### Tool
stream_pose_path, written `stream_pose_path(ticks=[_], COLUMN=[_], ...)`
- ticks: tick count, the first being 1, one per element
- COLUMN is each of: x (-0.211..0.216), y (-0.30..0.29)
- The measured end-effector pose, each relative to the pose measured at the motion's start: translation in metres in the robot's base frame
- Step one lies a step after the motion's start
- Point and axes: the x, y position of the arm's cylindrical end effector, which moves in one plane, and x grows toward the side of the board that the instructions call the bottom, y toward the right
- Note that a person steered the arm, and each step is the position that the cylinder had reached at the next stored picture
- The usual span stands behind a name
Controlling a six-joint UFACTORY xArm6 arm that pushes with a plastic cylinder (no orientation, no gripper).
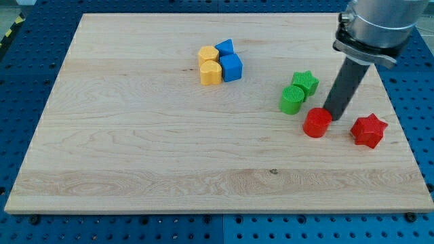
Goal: Point the arm to the right of the green star
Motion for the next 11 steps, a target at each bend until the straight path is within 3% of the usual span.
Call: stream_pose_path(ticks=[3,5,8,9,10,11], x=[-0.017,-0.019,-0.042,-0.042,-0.032,-0.004], y=[-0.092,-0.091,-0.138,-0.136,-0.097,-0.073])
